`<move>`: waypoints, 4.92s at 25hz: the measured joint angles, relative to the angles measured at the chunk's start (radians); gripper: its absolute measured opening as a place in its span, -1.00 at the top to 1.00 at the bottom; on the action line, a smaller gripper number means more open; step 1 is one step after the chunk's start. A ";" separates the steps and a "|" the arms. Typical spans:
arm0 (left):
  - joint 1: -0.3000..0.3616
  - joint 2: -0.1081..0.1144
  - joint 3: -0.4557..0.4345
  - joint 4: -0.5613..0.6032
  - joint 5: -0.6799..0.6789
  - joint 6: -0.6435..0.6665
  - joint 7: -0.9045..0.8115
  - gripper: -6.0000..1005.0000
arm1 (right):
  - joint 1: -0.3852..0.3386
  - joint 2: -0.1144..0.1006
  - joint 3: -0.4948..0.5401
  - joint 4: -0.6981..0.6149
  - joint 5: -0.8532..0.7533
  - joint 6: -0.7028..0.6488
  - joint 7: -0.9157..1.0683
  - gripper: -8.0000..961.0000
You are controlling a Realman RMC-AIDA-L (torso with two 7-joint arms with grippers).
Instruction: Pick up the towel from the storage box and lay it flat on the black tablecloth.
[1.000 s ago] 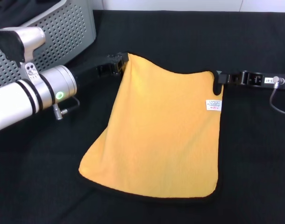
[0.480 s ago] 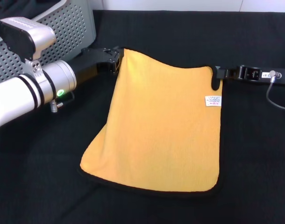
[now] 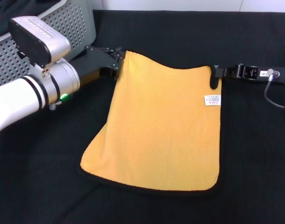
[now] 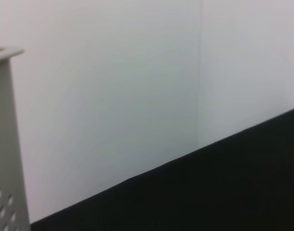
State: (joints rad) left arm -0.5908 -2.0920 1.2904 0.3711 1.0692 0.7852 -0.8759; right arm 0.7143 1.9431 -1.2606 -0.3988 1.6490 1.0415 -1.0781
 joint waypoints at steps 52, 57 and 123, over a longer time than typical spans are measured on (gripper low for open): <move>0.004 -0.016 0.332 -0.003 -0.426 -0.169 1.109 0.93 | 0.004 -0.003 0.004 0.017 -0.026 -0.104 0.101 0.81; 0.008 -0.016 0.341 -0.003 -0.470 -0.166 1.168 0.93 | 0.004 -0.003 0.008 0.031 -0.026 -0.114 0.104 0.81; 0.338 0.125 0.252 0.198 -0.158 0.898 -0.465 -0.47 | -0.428 0.068 0.002 -1.017 -0.090 0.737 -0.142 -0.79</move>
State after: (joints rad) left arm -0.2531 -1.9665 1.5427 0.5690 0.9109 1.6829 -1.3413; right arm 0.2859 2.0109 -1.2588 -1.4159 1.5588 1.7787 -1.2202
